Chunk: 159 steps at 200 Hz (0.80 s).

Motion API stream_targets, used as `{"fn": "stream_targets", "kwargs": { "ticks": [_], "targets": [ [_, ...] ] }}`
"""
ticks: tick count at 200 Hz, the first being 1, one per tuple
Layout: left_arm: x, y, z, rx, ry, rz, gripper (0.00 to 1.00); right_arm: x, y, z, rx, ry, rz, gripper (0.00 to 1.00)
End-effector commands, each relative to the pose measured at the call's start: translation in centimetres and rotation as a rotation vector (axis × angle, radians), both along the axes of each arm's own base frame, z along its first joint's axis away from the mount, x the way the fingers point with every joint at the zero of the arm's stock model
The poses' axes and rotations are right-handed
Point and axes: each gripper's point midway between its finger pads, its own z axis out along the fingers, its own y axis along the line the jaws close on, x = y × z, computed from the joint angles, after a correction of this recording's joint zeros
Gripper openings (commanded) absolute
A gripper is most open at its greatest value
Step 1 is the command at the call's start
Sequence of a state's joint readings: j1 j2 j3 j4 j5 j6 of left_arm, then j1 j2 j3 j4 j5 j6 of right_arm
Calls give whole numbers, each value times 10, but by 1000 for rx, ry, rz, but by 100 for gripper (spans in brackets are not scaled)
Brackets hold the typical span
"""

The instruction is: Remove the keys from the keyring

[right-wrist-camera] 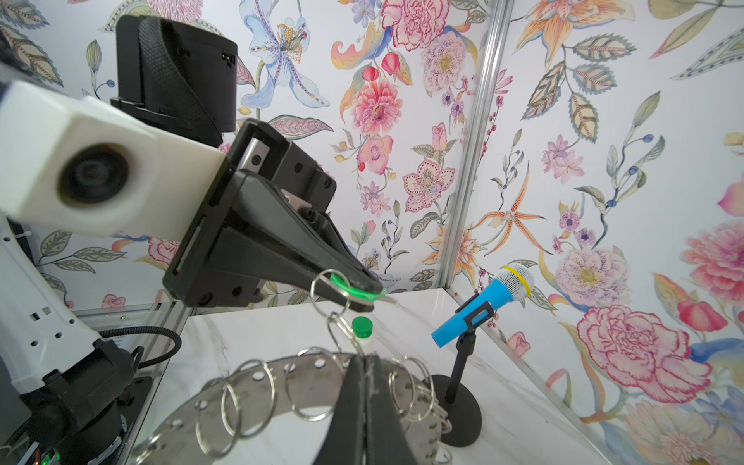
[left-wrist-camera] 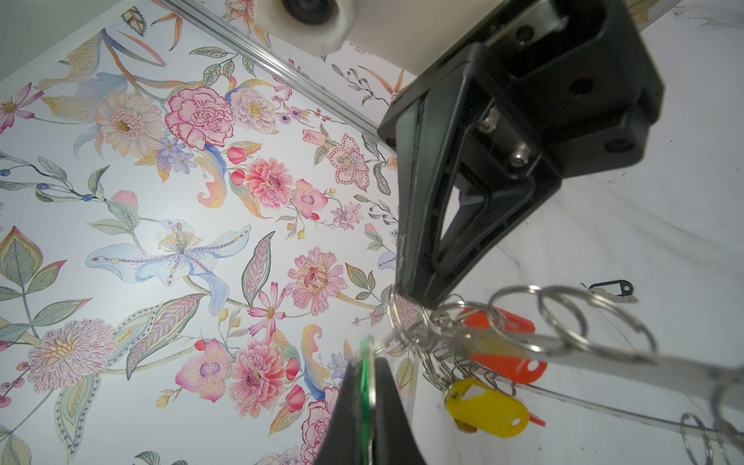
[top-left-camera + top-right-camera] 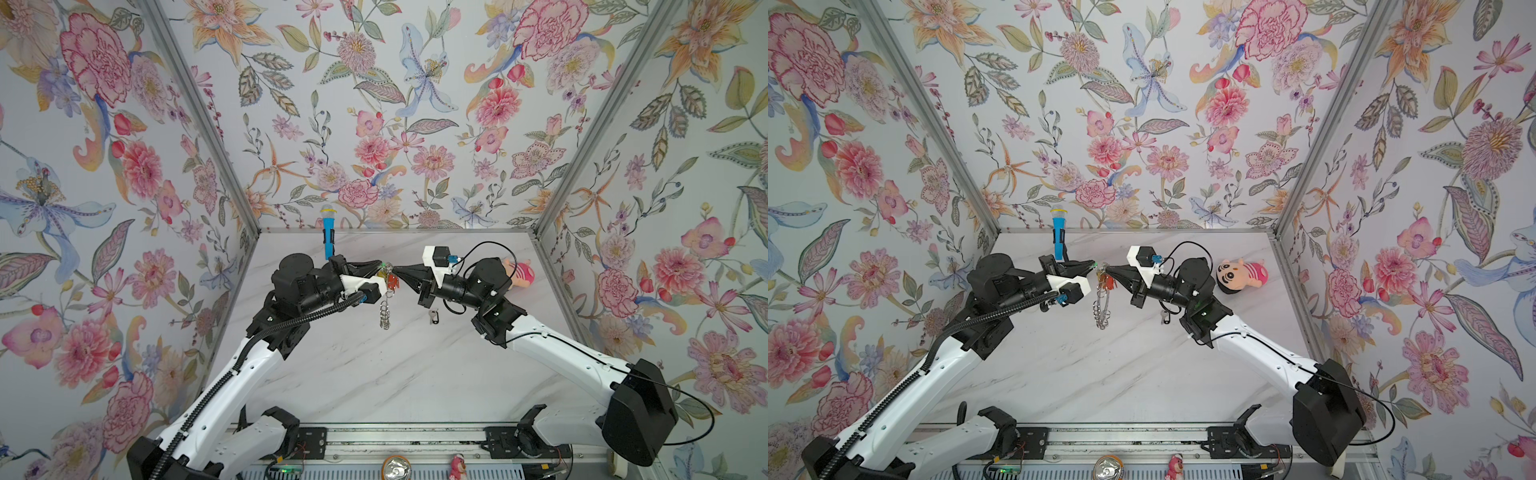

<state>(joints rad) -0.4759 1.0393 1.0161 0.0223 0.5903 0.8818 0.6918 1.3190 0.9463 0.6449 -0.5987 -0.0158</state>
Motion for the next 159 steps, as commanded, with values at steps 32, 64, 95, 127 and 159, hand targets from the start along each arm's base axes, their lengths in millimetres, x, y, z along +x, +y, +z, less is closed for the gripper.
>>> {"fn": "stream_targets", "kwargs": {
  "ticks": [32, 64, 95, 127, 159],
  "targets": [
    [-1, 7, -11, 5, 5, 24, 0, -8, -26, 52, 178, -114, -75, 0],
    [-3, 6, -12, -7, 12, 16, 0, -6, -23, 55, 185, -112, -84, 0],
    [0, 10, -11, -12, 13, 43, 0, 2, -27, 45, 146, -110, -124, 0],
    [6, 15, -15, -46, 65, 88, 0, 12, -33, 31, 77, -110, -198, 0],
    [5, 19, -28, -177, 159, 119, 0, 27, -52, 20, 38, -93, -262, 0]
  ]
}}
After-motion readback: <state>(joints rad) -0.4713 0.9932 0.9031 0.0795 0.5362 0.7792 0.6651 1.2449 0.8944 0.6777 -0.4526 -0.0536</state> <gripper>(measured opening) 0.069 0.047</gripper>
